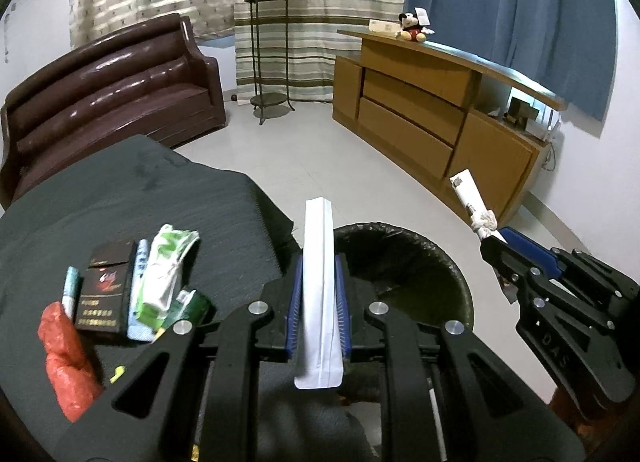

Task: Collect trash
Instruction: 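Carry both items over the black bin and open both tools to drop them, then move both open tools back over the trash on the table, then grasp the yellow-green wrapper with the right tool while the left tool grasps the orange bag, then lift both held items and carry them over the black bin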

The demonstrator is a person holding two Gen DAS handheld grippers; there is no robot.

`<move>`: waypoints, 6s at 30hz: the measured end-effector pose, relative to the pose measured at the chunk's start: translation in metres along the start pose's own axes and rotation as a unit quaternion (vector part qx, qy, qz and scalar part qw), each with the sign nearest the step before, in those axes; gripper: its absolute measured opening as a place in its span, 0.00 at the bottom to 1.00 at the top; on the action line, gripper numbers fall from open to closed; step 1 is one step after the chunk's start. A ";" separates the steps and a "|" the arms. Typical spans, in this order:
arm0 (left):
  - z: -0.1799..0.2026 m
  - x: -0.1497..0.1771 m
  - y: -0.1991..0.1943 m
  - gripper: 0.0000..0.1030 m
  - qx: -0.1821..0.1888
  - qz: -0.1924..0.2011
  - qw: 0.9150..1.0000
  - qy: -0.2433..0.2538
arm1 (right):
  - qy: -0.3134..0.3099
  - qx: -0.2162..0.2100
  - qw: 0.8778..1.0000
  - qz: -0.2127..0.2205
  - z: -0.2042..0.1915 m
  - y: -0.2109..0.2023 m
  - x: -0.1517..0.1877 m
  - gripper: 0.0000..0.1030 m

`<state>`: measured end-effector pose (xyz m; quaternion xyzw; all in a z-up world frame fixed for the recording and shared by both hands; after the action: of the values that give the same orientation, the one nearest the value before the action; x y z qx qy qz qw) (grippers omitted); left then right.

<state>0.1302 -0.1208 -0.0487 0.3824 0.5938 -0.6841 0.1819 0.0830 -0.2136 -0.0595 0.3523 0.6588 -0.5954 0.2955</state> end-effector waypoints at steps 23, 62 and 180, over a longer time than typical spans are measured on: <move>0.007 -0.005 0.021 0.50 -0.035 -0.006 0.999 0.005 | 0.034 0.018 0.999 0.004 0.017 0.005 -0.002 0.30; -0.162 0.083 -0.120 0.64 -0.149 -0.009 0.986 -0.077 | -0.059 -0.101 0.993 -0.029 -0.133 -0.043 0.043 0.37; -0.007 -0.001 0.001 0.35 -0.040 0.005 0.999 -0.003 | -0.003 0.047 0.999 0.013 -0.008 -0.005 0.012 0.26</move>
<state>0.1334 -0.1149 -0.0484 0.3759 0.6179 -0.6602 0.2026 0.0719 -0.2043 -0.0651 0.3727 0.6246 -0.6229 0.2880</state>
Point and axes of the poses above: each gripper's, at about its wrist camera, not at the fingertips, and y roughly the way its jaws point, z to its right, x to its underside, the point moved 8 cm from there along y, roughly the way its jaws point, and after that the axes turned 2 degrees about -x, right-handed, at the moved point
